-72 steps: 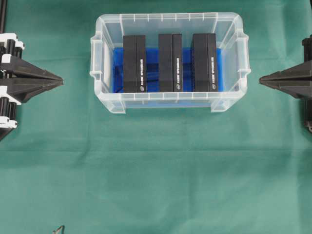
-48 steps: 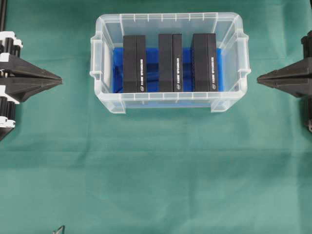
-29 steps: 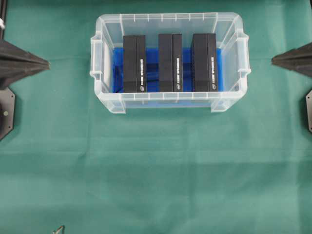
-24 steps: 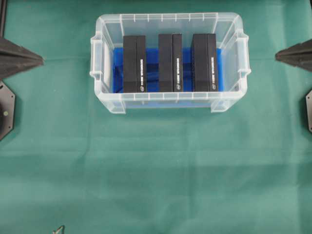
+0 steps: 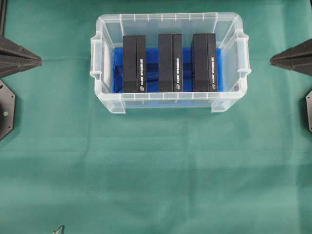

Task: Take the box out of the case with the right arm.

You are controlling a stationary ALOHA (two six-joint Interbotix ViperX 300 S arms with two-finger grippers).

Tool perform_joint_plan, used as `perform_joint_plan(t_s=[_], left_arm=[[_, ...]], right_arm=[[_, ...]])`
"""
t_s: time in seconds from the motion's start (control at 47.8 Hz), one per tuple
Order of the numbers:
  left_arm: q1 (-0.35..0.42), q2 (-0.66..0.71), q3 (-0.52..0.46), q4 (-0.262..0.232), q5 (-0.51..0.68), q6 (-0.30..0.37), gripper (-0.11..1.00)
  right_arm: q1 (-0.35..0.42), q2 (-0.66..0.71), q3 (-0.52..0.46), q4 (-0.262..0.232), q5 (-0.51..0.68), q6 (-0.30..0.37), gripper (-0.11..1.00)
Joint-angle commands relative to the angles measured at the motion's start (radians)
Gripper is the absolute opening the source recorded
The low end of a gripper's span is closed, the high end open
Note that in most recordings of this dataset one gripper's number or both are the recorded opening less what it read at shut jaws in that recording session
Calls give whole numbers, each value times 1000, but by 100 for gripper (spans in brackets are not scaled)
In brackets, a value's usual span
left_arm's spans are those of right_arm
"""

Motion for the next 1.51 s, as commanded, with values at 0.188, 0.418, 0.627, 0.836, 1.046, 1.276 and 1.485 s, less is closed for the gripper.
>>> perform_joint_plan(t_s=[0.188,0.418,0.627,0.836,1.046,1.276,1.485], left_arm=[[-20,49,-117,2,393,-63,0],[-48,126,-190,2,736,-109,0],[-75,160,-215,2,867,-143,0],[-75,155,-215,0,867,-147,0],[-77,158,-215,2,867,-147,0],[-75,158,-215,0,868,-152,0],[-75,158,-215,2,867,-153,0]], right_arm=[[2,46,-91,2,373,147,0],[2,106,-152,0,758,224,0],[2,149,-187,-2,948,244,0],[2,166,-187,-2,960,244,0],[2,167,-187,-2,960,249,0],[2,192,-189,-8,966,436,0],[0,225,-196,-8,977,790,0]])
